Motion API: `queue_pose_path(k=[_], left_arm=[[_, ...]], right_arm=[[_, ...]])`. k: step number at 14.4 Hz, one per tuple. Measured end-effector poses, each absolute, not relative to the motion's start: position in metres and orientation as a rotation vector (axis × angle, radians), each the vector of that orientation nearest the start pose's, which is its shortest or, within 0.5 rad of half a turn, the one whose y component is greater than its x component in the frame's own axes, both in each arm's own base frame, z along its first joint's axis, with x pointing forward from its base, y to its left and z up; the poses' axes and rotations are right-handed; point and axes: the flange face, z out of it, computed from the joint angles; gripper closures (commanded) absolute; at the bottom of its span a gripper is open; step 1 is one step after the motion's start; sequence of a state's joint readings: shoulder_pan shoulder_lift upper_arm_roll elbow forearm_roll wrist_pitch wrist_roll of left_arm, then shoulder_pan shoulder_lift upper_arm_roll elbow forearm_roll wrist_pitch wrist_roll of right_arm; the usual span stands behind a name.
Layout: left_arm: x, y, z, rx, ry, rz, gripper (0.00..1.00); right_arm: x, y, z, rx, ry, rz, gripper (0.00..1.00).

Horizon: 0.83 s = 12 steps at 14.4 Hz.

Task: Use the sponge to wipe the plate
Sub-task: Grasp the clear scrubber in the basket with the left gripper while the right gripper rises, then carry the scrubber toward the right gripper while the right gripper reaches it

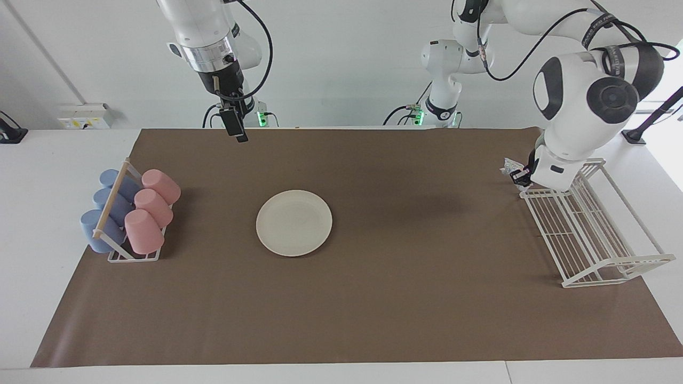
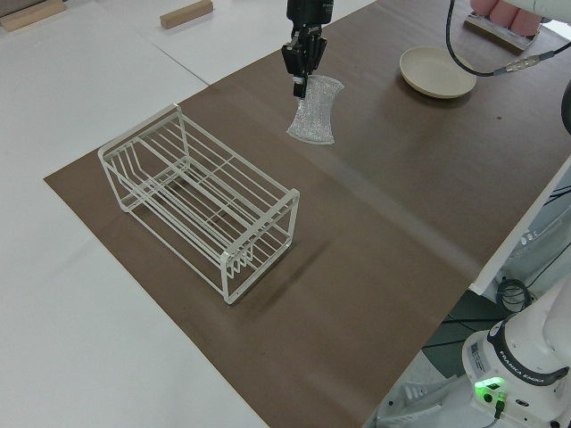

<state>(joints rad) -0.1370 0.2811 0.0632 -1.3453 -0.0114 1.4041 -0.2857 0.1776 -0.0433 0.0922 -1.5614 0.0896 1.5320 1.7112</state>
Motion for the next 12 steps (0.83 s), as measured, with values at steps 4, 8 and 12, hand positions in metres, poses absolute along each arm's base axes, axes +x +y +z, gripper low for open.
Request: queue_pose_path(k=[4,8,12], left_arm=[[0.599,-0.03,0.588,-3.372,-0.454,0.424,1.0],[0.594,-0.057,0.58,-3.612,-0.483,0.58,1.0],[0.575,-0.073,0.554,-3.897,-0.535,0.617,1.0]], right_arm=[[0.511,0.168,0.651,-2.329,2.016,0.098,0.0],[0.505,0.187,0.652,-2.348,1.979,0.087,0.0],[0.504,0.191,0.653,-2.353,1.968,0.085,0.0]])
